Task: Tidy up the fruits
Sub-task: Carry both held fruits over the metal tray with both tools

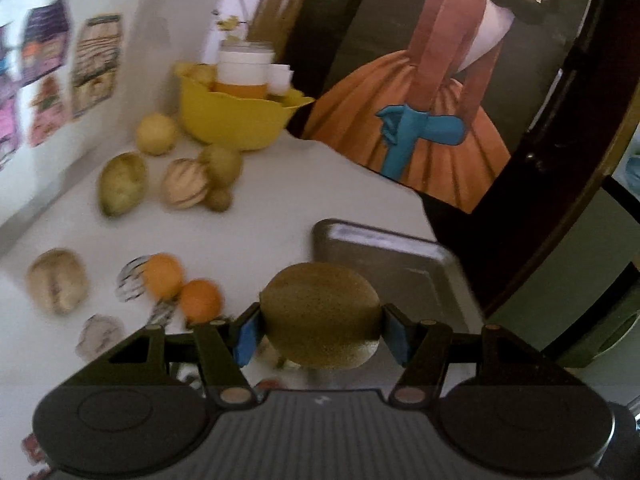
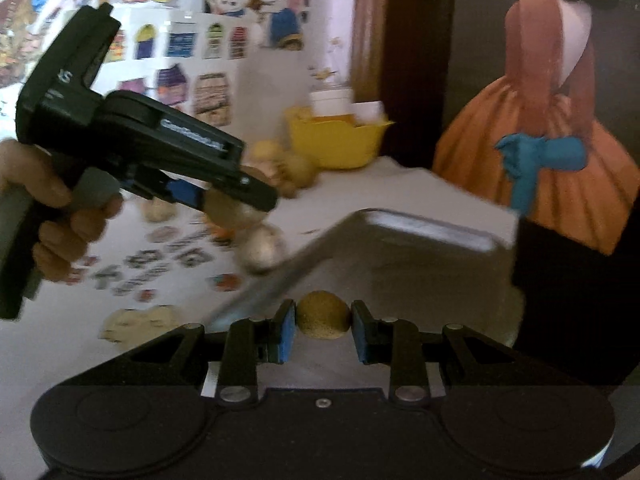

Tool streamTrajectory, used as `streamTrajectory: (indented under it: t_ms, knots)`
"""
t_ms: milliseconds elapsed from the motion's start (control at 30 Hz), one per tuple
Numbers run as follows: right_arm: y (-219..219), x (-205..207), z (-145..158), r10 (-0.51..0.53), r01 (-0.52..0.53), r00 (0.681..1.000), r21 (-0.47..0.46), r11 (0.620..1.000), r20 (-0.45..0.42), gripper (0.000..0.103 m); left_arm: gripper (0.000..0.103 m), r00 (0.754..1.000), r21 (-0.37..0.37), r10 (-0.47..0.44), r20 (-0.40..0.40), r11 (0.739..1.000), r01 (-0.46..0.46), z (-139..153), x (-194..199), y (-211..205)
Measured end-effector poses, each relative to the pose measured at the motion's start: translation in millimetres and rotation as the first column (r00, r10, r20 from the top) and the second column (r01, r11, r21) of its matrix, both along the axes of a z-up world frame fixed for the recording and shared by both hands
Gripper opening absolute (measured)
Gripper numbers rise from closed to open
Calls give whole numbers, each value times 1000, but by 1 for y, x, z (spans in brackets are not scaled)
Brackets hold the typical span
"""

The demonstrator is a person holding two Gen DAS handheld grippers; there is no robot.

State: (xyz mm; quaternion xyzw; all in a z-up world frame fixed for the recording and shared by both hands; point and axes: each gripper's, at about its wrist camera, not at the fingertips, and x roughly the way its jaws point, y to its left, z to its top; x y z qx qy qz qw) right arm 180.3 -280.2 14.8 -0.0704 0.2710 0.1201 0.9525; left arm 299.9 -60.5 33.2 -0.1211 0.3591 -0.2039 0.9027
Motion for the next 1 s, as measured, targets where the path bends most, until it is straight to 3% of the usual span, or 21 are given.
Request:
streamTrajectory:
  t_ms: [133, 433, 667, 1000]
  knots:
    - [-30, 26, 1, -21, 22, 1000, -66, 998, 17, 32, 67, 999, -24, -20, 26, 1000, 20, 3, 21, -21]
    - [-71, 98, -15, -37, 40, 999, -90, 995, 31, 32, 67, 996, 4, -89, 14, 996, 89, -10, 64, -66]
    - [-83, 145, -26, -41, 44, 999, -110, 993, 36, 32, 67, 996, 34, -86, 6, 996, 86, -34, 89, -81]
    - [-84, 171, -46, -30, 32, 999, -160, 987, 16, 32, 67, 992, 68, -127, 21, 990, 125, -44, 96, -92]
